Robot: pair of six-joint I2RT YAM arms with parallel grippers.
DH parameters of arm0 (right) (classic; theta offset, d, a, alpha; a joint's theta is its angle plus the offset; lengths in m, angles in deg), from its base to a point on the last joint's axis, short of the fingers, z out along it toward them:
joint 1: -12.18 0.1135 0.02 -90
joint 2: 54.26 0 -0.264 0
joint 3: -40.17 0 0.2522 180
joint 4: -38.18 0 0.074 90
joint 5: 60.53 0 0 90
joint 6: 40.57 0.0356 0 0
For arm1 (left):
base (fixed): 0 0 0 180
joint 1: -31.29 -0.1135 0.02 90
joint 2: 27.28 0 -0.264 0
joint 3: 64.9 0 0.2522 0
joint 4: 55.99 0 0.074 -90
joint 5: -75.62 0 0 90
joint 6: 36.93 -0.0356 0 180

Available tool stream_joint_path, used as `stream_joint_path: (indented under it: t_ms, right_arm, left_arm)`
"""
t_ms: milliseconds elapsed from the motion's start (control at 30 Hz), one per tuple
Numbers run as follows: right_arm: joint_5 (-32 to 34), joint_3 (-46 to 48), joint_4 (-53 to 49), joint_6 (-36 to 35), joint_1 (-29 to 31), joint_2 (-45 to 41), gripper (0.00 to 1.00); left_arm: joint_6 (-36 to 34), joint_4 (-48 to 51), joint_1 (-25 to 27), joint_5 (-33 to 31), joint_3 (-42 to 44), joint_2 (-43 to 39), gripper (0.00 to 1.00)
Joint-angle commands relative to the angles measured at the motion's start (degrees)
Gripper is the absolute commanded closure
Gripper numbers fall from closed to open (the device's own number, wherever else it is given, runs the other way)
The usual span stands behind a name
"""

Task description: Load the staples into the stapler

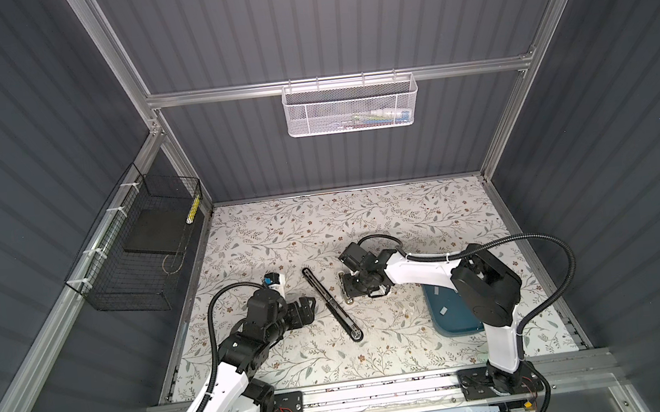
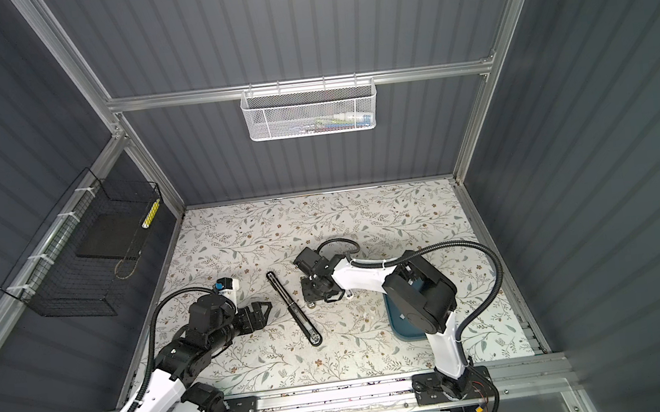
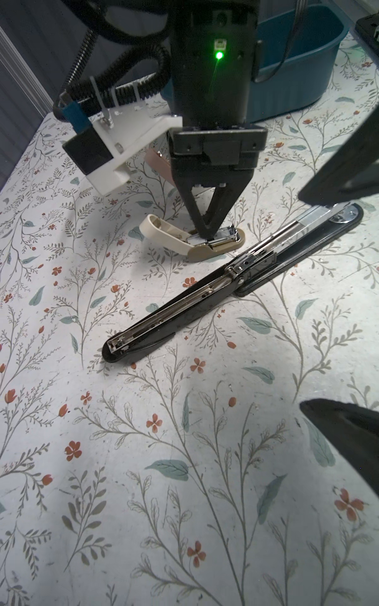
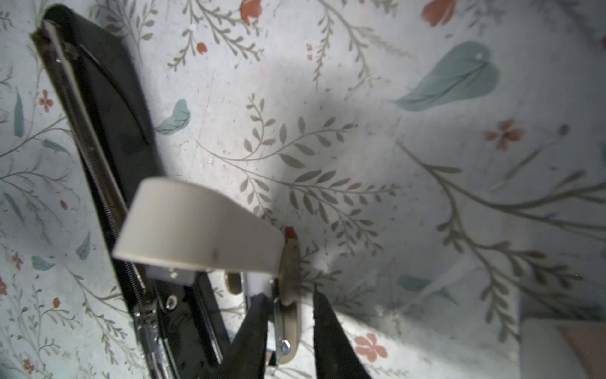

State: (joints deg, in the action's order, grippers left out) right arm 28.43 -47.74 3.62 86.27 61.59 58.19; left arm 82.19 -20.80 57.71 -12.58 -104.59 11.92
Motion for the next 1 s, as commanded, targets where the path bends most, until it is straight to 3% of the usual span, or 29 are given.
stream_joint_path:
  t_ms: [0, 300, 433, 500, 733, 967]
  right_arm:
    - [4.2, -0.6, -4.8, -2.6, -0.4, -1.8, 0.7]
    - [10.1, 6.7, -6.4, -4.4, -0.6, -19.3, 0.56]
    - [19.3, 11.2, -16.2, 0.2, -2.5, -27.5, 0.58]
    - [20.9, 15.2, -20.6, 3.4, -5.3, -32.1, 0.59]
    - [18.8, 31.0, -23.6, 8.9, -16.9, -43.8, 0.62]
    - [14.1, 34.5, -16.2, 5.5, -24.3, -40.2, 0.63]
  left_arm:
    - [-0.8, 0.7, -0.1, -0.7, -2.2, 0.8, 0.08]
    - [-4.1, -0.6, -0.2, -6.6, -4.2, 2.2, 0.06]
    - [-4.8, -1.0, -0.2, -8.8, -4.0, 2.4, 0.06]
    - [-4.9, -0.9, -0.1, -10.3, -3.4, 1.9, 0.06]
    - [-2.4, -2.7, -0.2, -17.7, 3.8, -5.3, 0.01]
    - [-3.2, -3.3, -0.2, -17.1, 4.0, -5.2, 0.01]
